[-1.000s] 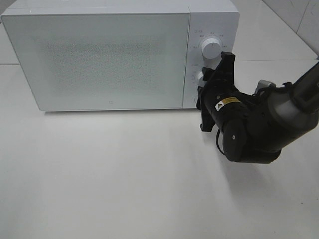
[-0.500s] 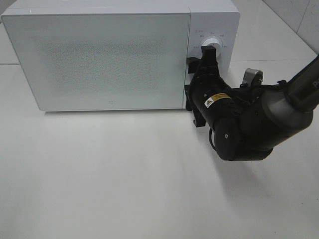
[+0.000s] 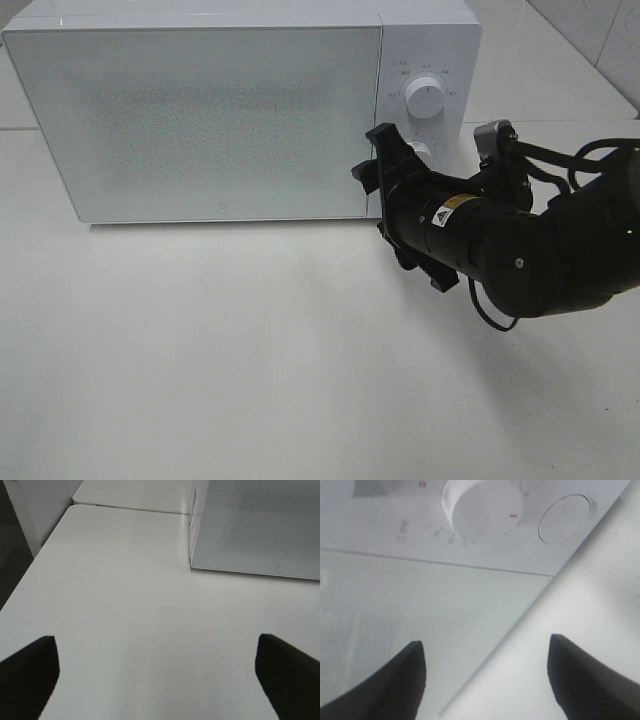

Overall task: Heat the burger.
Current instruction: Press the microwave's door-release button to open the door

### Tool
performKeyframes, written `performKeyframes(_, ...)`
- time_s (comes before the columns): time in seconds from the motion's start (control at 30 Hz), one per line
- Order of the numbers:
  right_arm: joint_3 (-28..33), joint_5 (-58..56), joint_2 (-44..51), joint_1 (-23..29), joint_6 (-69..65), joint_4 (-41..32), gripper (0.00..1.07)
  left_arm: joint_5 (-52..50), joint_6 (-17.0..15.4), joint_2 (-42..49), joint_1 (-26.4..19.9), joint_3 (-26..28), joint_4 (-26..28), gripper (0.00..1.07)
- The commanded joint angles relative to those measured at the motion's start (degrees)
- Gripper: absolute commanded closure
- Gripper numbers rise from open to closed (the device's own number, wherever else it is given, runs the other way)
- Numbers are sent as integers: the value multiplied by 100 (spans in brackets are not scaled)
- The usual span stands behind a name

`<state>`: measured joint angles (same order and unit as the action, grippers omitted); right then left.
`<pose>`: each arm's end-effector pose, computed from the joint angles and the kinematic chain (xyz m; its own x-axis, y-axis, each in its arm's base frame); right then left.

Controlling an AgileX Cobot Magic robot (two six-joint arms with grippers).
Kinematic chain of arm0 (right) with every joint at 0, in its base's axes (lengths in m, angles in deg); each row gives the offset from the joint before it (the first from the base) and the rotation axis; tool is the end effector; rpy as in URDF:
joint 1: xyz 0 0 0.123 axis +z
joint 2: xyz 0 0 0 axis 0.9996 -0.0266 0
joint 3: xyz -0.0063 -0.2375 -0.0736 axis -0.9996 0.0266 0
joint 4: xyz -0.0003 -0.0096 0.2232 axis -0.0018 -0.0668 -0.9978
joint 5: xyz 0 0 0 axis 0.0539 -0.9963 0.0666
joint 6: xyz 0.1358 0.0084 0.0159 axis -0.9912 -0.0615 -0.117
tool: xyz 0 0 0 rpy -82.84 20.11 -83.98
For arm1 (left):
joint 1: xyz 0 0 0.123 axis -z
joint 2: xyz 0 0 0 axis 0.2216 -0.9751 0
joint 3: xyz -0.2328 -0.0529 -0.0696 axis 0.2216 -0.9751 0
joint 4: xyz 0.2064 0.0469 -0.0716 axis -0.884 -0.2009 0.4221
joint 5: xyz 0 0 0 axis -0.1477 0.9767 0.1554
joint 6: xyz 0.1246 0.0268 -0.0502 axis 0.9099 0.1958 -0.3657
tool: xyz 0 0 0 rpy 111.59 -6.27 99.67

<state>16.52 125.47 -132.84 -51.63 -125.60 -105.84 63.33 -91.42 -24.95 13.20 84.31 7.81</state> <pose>0.3015 0.1855 0.1090 -0.4735 0.8185 -0.3254 0.1911 0.4561 0.8692 0.0474 0.0039 0.2475 -0.4263 -0.0537 -0.9030 -0.0454 0.9982 -0.0380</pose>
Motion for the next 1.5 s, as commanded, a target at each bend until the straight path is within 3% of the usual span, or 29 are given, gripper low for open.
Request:
performKeyframes(0.03,40,-596,269,-23,607,292,43,-63,-23,109,-11,-17,11,7)
performKeyframes(0.37,40,-2727,1008,-29,2848,670,43,-63,-23,109,-11,-17,11,7)
performKeyframes(0.9,17,-4675,2722,-29,5283,871,43,-63,-23,109,-11,-17,11,7)
performKeyframes(1.23,17,-5959,3736,-29,5277,1725,42,-63,-23,109,-11,-17,11,7)
performKeyframes(1.33,17,-6262,3953,-29,5277,1770,36,-63,-23,109,-11,-17,11,7)
performKeyframes(1.4,17,-6738,4108,-29,5237,1914,26,-63,-23,109,-11,-17,11,7)
performKeyframes(1.5,17,-7179,4120,-29,5237,1914,25,-63,-23,109,-11,-17,11,7)
